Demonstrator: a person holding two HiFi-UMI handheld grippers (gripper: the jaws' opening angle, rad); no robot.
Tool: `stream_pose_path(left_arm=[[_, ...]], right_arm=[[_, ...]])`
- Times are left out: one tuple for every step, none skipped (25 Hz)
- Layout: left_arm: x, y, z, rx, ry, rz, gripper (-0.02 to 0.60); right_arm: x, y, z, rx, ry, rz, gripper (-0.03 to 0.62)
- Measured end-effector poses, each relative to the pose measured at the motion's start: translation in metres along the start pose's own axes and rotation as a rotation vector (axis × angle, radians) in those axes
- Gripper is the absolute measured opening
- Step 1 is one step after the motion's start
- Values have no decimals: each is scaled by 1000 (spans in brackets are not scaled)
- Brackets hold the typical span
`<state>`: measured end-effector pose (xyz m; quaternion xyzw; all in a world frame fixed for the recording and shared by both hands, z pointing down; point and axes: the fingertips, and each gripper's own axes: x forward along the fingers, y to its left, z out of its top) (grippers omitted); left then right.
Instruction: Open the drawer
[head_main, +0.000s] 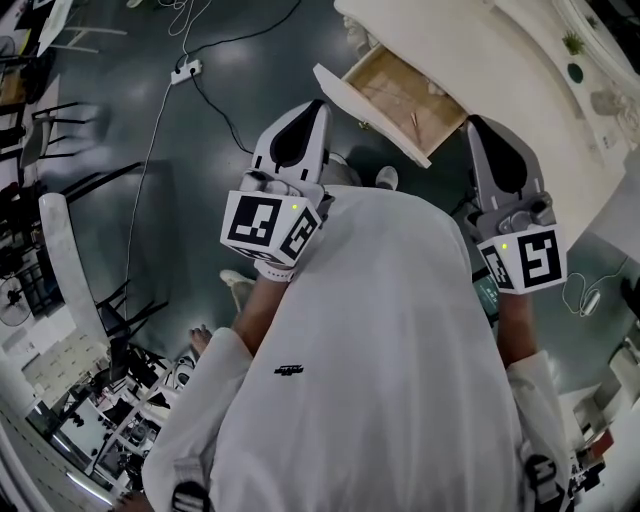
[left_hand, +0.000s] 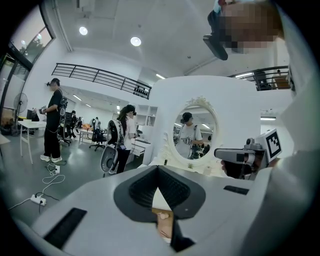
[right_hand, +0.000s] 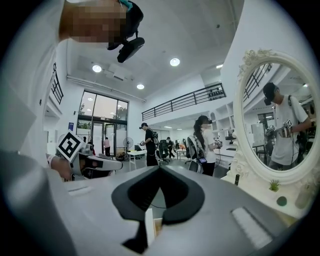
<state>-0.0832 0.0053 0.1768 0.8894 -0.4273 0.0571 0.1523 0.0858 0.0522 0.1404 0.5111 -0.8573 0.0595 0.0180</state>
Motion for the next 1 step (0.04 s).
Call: stream_pose_path(left_arm=[[1, -1, -1, 0, 1, -3, 9]], right_arm=[[-1, -1, -1, -4, 2, -6, 11]])
